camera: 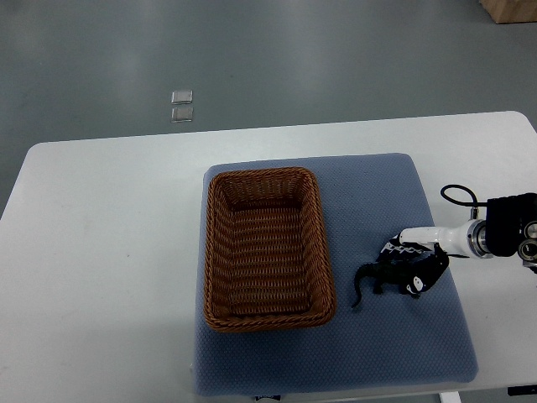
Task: Place crocodile in brown basket with right hand
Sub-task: 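Lift the crocodile with the right hand and carry it toward the basket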
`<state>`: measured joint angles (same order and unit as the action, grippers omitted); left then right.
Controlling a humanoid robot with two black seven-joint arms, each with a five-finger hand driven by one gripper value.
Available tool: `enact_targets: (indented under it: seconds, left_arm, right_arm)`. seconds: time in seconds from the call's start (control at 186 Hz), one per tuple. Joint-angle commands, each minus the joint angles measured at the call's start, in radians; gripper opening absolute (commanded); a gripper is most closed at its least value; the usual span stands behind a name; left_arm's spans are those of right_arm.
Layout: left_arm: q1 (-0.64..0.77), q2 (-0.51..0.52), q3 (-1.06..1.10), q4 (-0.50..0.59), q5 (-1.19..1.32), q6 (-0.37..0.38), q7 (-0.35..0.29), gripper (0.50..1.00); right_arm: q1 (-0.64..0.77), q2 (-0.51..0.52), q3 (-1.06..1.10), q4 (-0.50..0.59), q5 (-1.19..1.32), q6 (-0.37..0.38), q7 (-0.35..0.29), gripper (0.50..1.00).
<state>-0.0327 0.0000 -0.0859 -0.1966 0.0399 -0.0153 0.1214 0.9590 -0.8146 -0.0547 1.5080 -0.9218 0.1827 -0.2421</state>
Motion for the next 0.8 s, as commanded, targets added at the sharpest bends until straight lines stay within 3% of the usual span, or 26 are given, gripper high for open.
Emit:
enact_targets:
  seconds: [0.0, 0.07, 0.236, 0.795]
  left_arm:
    - [0.000, 0.000, 0.000, 0.000, 0.000, 0.000, 0.000, 1.000]
    - [0.000, 0.000, 0.000, 0.002, 0.000, 0.000, 0.000, 1.000]
    - [0.000, 0.000, 0.000, 0.000, 0.000, -0.002, 0.000, 1.000]
    - [-0.001, 0.000, 0.000, -0.003, 0.001, 0.000, 0.000, 1.000]
  right_arm:
    - [0.001, 0.000, -0.001, -0.002, -0.025, 0.001, -0.002, 0.590]
    - [0.001, 0.000, -0.001, -0.005, -0.038, 0.001, -0.002, 0.543]
    - [0.011, -0.009, 0.001, -0.006, -0.038, 0.011, -0.003, 0.500]
    - [0.095, -0.078, 0.059, -0.006, -0.028, 0.100, -0.003, 0.500]
